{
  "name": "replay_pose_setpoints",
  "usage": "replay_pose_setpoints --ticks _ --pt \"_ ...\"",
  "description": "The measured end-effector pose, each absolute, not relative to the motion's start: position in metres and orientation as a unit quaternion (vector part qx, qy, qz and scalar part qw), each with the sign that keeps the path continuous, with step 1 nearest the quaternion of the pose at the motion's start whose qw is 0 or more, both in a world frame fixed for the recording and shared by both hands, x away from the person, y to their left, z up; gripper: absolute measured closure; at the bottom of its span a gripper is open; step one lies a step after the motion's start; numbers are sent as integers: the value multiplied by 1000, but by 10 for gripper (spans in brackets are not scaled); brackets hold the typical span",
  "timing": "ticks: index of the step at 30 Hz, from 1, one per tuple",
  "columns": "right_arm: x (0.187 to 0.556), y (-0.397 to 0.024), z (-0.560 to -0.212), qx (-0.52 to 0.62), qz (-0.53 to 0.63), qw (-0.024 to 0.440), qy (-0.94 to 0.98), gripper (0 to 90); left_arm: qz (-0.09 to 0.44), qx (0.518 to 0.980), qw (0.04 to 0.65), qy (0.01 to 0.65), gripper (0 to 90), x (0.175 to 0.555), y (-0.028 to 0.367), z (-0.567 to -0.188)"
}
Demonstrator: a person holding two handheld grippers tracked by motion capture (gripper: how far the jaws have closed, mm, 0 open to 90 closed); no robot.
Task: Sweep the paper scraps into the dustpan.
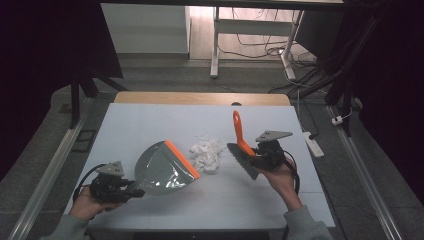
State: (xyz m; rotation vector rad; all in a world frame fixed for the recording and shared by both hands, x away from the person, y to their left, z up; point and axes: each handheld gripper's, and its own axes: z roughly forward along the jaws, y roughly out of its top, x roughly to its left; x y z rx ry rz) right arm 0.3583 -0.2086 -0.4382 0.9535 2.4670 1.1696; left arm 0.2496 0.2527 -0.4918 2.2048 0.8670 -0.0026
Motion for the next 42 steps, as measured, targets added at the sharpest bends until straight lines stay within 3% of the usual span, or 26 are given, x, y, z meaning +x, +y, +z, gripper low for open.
replay_pose_setpoints --ticks 42 --pt "412 -163 -435 359 369 120 849 704 -25 872 349 343 615 258 253 -503"
